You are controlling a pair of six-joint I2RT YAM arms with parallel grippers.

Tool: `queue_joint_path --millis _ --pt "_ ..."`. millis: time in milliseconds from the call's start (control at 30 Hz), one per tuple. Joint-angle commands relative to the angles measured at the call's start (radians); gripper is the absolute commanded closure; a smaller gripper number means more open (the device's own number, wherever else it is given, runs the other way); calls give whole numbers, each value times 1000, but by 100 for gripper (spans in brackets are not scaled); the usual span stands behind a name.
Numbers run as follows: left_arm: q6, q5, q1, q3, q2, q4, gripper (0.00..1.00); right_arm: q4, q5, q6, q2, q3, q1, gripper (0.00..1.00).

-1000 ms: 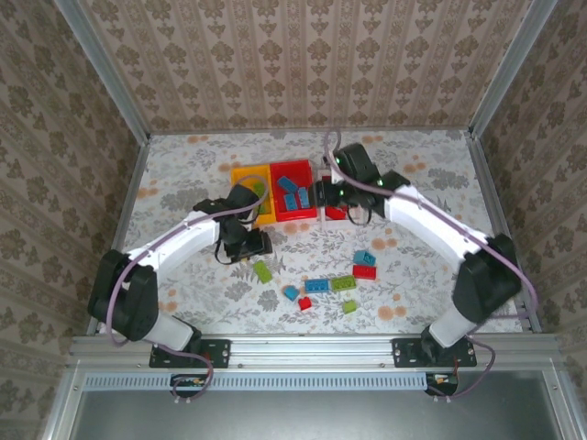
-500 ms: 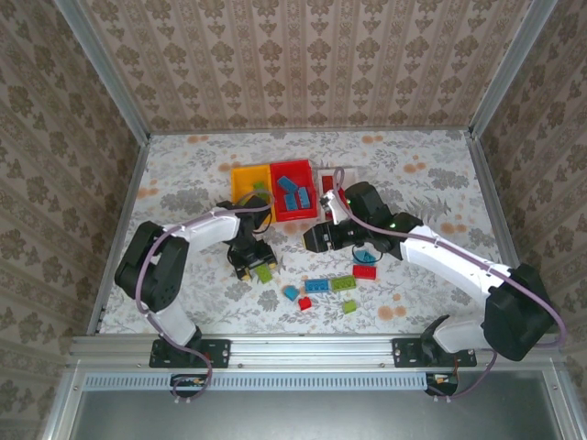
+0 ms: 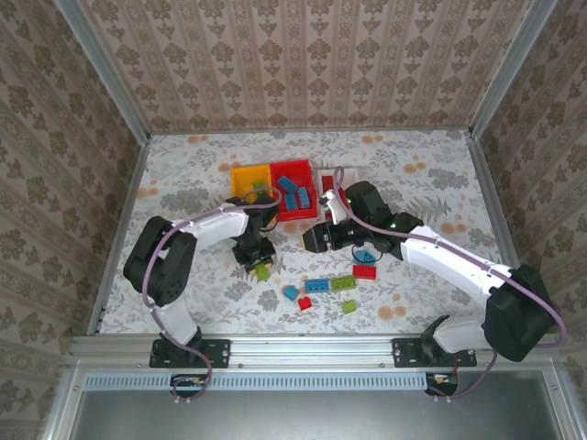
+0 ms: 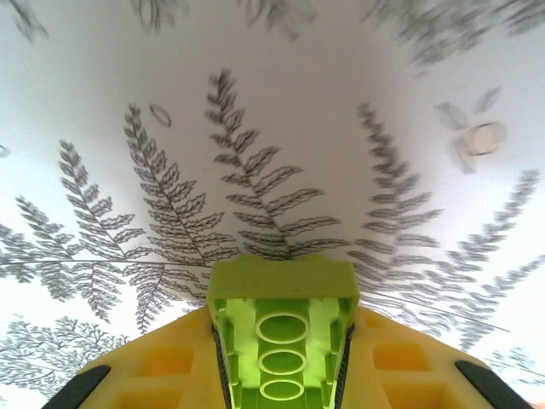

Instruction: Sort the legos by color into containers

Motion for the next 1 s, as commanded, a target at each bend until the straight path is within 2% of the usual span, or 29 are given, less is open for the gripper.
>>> queue_joint_path --millis 0,67,133,233,300,500,700,967 --pt "84 -126 4 149 -80 -98 75 21 -1 -5 -11 33 -1 37" --pt "154 -176 18 275 -61 -171 75 81 17 37 -11 30 -12 37" --pt "224 -203 44 382 -23 -213 75 222 34 109 -14 -1 -24 37" --pt "302 -210 95 503 49 -220 75 433 101 176 -1 -32 -27 36" --pt "341 -209 131 587 108 -225 75 497 130 200 32 -7 -32 36" --pt "412 -234 209 821 308 -250 75 483 150 215 127 111 -48 35" --pt "441 -271 241 983 471 -291 75 456 156 219 128 117 -48 35" --pt "439 -228 243 989 549 -281 70 423 170 217 104 81 -48 35"
